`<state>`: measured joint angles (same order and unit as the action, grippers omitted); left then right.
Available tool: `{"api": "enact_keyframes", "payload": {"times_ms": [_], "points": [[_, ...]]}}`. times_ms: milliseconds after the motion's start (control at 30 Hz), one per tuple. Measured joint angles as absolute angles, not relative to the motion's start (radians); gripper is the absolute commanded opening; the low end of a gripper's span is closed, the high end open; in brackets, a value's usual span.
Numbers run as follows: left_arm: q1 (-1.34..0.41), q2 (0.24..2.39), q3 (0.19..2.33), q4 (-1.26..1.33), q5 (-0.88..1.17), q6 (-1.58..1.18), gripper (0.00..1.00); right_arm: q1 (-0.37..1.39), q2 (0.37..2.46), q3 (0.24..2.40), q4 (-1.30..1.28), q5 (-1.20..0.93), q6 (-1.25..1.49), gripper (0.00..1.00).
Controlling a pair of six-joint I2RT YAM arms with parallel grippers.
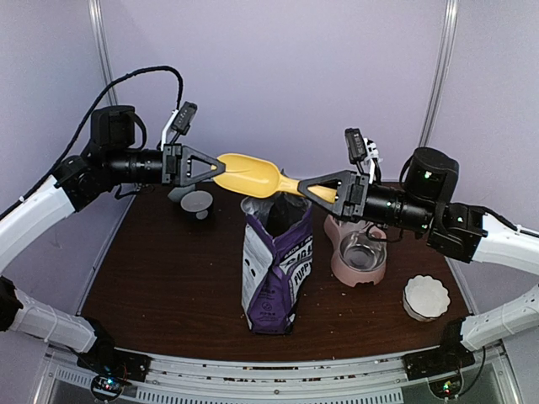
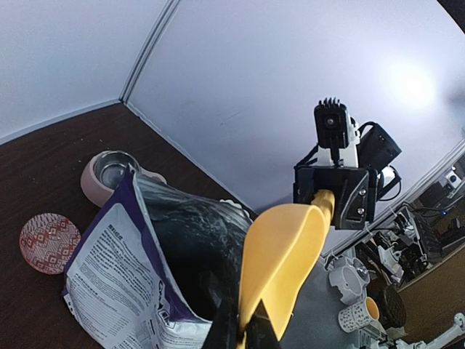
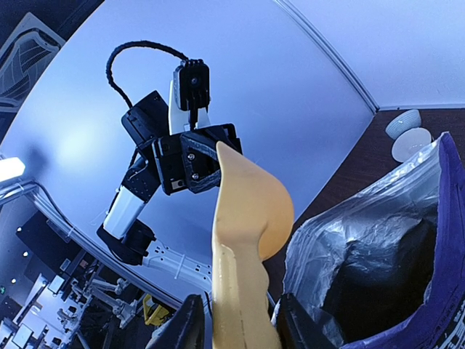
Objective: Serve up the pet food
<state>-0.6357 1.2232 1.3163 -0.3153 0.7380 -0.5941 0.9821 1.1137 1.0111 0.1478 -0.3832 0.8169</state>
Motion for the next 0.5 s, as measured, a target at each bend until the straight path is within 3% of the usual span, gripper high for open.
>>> {"api": "enact_keyframes", "payload": {"times_ms": [200, 233, 367, 433, 500], "points": [[-0.634, 1.225, 1.317, -0.316, 0.739, -0.599, 0.00, 0.983, 1.114, 1.011, 0.165, -0.384, 0.814, 0.19], [-0.634, 1.227, 1.317, -0.316, 0.739, -0.601, 0.08, 0.984, 1.113, 1.011, 0.174, -0.386, 0.815, 0.18], [-0.636, 1.231, 1.317, -0.315, 0.739, -0.601, 0.56, 0.990, 1.111, 1.010, 0.182, -0.383, 0.808, 0.16], [-0.639, 1.236, 1.317, -0.317, 0.733, -0.598, 0.70, 0.991, 1.110, 1.010, 0.163, -0.371, 0.794, 0.16], [-0.643, 1.244, 1.319, -0.335, 0.711, -0.590, 0.75, 0.992, 1.107, 1.019, 0.112, -0.342, 0.768, 0.16]]}}
